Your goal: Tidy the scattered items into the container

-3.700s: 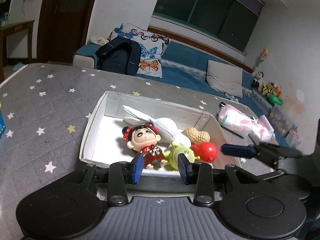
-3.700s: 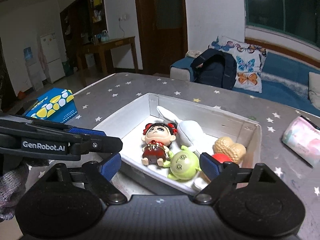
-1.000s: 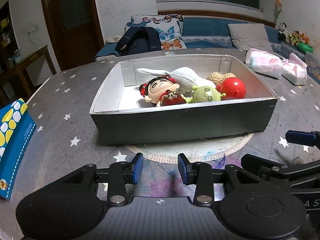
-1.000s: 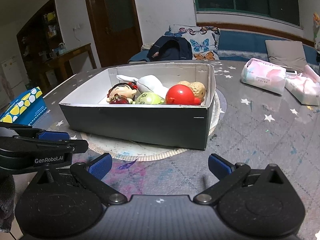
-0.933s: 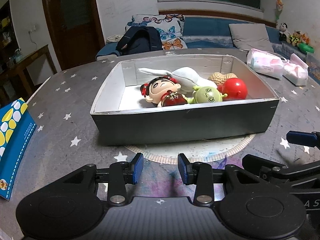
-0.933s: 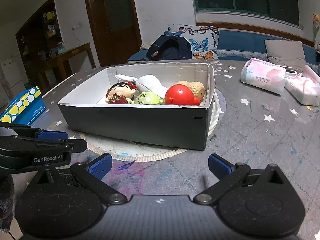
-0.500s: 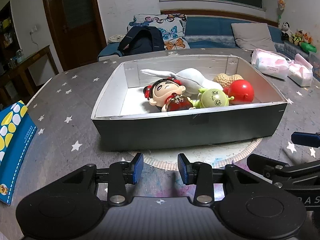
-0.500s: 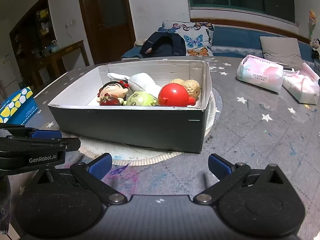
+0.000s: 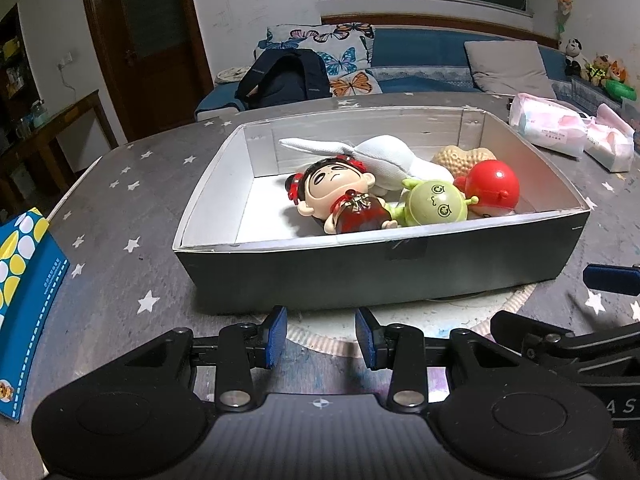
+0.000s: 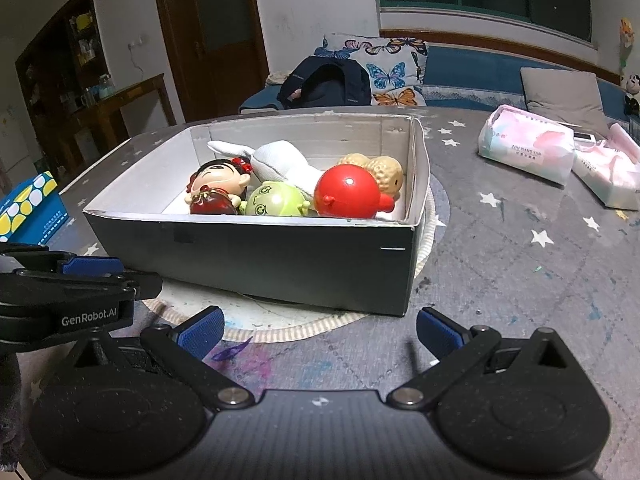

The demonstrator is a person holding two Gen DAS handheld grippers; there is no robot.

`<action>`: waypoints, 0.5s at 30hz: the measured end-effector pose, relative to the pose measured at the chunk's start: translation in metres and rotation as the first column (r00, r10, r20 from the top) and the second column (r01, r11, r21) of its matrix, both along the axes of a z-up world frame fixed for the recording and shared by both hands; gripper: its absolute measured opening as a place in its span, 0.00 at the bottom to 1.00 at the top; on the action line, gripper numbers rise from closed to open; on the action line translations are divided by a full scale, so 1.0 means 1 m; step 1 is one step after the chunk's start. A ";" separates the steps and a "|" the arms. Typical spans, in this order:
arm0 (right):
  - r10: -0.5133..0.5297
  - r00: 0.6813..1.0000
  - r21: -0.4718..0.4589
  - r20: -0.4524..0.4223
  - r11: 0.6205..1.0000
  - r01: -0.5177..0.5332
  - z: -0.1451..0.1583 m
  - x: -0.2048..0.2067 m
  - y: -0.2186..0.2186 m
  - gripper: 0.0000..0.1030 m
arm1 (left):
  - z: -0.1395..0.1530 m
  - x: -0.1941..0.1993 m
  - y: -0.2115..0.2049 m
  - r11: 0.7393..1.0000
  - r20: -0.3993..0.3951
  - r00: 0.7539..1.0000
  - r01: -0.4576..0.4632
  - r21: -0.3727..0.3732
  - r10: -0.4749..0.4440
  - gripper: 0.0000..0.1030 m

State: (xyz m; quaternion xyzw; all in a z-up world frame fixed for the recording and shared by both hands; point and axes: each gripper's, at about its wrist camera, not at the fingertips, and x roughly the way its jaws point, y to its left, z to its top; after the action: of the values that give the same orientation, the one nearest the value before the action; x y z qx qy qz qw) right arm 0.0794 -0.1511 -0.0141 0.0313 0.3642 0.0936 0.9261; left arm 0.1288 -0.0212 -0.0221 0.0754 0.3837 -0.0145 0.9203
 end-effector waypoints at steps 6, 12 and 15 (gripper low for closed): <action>0.003 1.000 0.001 -0.006 1.000 -0.003 -0.001 0.004 0.001 1.00 | -0.001 0.004 0.000 1.000 0.000 1.000 -0.009 -0.002 0.009 0.39; 0.007 1.000 0.005 -0.007 1.000 -0.007 -0.001 0.006 0.002 1.00 | -0.001 0.006 0.001 1.000 0.001 1.000 -0.016 -0.006 0.016 0.39; 0.009 1.000 0.005 -0.011 1.000 -0.009 -0.002 0.007 0.003 1.00 | -0.001 0.006 0.001 1.000 0.004 1.000 -0.018 -0.001 0.018 0.39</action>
State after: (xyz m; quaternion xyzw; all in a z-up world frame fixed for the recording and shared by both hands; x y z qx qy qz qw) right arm 0.0867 -0.1480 -0.0165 0.0325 0.3692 0.0985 0.9235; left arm 0.1350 -0.0204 -0.0232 0.0713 0.3824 -0.0061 0.9212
